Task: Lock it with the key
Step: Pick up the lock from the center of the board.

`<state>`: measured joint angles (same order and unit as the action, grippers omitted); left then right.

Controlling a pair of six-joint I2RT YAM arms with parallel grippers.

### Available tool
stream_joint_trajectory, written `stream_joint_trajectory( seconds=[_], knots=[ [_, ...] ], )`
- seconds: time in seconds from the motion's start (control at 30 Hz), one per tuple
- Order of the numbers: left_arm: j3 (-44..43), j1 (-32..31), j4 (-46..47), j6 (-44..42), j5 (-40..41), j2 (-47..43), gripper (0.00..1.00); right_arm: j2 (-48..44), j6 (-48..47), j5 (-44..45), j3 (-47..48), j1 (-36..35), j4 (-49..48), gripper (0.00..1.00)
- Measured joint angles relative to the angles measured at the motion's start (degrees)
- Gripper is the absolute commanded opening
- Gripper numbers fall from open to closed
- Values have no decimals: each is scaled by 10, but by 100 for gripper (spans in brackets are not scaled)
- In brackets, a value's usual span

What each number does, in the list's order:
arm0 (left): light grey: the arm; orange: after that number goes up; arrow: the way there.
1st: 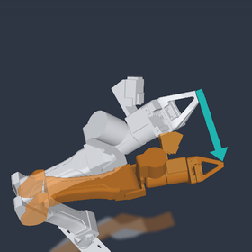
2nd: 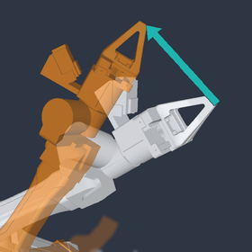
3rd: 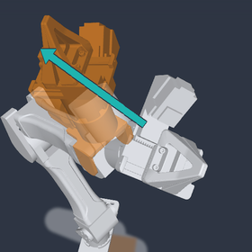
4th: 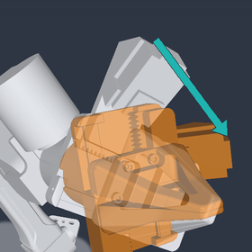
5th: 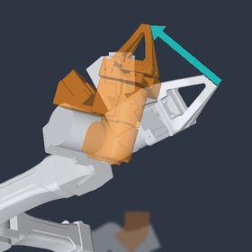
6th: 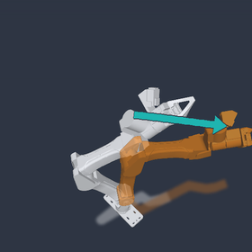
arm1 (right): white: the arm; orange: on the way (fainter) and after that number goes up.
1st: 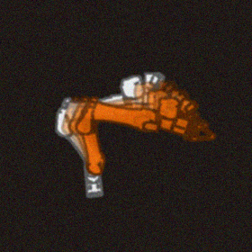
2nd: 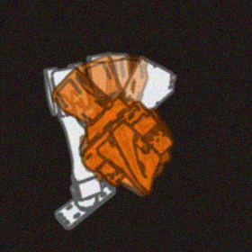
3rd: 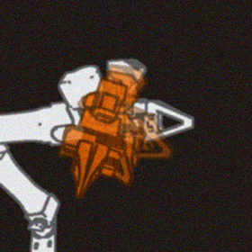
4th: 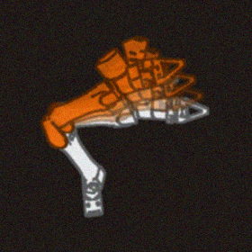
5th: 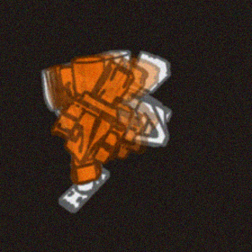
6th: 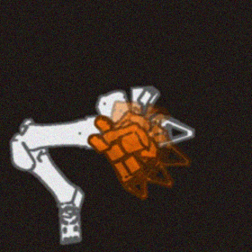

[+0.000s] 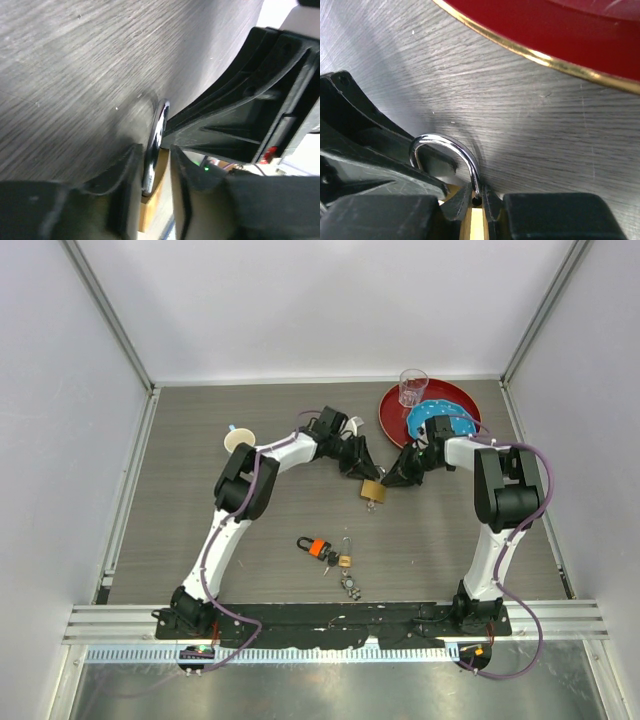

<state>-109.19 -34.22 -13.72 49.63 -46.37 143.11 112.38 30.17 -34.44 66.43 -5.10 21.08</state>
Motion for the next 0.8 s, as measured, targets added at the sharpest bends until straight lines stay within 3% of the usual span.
stream_joint_trajectory(
  seconds=[0.03,0.07,0.4,0.6,0.8],
  knots=[
    [0,-2,-1,-5,0,1,15,1,0,0,2,0,0,18],
    [0,-3,-4,-9,0,3,0,2,0,-2,3,0,0,18],
    [-27,-6,-58,-48,14,6,0,-3,1,4,11,-3,8,32],
    [-31,7,-94,-54,34,-8,0,-60,-1,8,28,-5,37,41],
    [-64,43,-151,-76,54,-48,0,-136,-1,3,78,1,58,59]
  ],
)
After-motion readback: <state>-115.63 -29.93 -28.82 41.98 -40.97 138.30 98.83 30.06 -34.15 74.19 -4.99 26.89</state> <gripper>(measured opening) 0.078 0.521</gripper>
